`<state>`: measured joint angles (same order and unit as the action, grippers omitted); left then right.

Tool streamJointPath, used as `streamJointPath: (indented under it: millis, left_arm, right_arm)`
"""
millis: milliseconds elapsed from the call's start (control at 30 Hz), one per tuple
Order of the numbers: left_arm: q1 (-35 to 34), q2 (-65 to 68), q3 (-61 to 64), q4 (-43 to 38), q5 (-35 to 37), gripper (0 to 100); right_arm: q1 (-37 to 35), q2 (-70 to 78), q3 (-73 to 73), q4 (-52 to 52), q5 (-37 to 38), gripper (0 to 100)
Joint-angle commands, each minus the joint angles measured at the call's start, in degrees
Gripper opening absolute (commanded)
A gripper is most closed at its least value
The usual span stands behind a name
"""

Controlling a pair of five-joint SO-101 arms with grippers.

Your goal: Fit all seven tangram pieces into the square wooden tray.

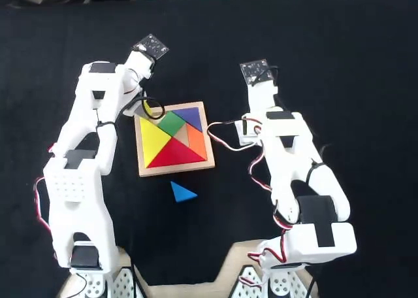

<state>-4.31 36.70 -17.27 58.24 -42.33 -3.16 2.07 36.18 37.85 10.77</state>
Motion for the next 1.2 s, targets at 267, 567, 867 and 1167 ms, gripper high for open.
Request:
streamJointPath:
  millis: [267,567,867,1167]
  left_arm:
    - [-2.95,-1.85,-0.22,-0.35,-3.16,30]
    - [-1.71,-1.93,-0.13,-0.62,-2.99,30]
    - [5.49,-1.85,-0.66,-0.62,-1.49,30]
    - [7.34,-2.2,-1.27,-0.62,1.05,30]
  right_arm:
    - [-0.88,-0.22,-1.63,-0.88,0.44,1.1]
    - [-2.02,-0.22,-1.71,-0.88,0.44,1.1]
    - [-1.67,-0.31,-1.63,-0.79,0.44,1.1]
    - [-1.76,-0.66,-1.63,-0.53,0.44,1.1]
